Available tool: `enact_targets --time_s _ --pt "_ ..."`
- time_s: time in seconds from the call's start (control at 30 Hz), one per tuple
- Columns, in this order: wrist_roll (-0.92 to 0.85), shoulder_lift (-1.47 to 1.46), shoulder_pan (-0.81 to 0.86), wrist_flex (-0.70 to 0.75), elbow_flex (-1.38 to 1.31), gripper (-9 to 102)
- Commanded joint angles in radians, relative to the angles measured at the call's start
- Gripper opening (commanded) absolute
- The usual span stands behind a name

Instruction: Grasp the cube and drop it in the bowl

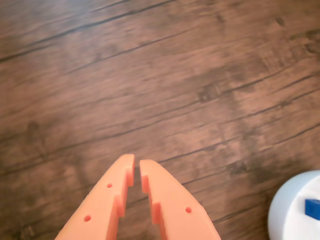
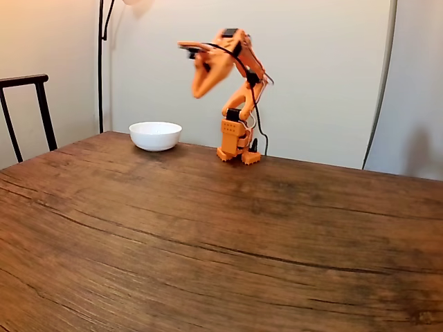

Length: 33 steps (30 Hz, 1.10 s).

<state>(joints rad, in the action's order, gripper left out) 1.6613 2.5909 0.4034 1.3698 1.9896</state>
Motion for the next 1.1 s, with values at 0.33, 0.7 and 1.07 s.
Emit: enact_targets --time_s 0.33,0.7,1.07 --pt "0.009 0.729 -0.173 0.008 0.540 -1" --pt "0.078 0.732 -0.178 -0.041 0.712 -1" --pt "0.075 0.732 -0.178 -0.041 1.025 -1"
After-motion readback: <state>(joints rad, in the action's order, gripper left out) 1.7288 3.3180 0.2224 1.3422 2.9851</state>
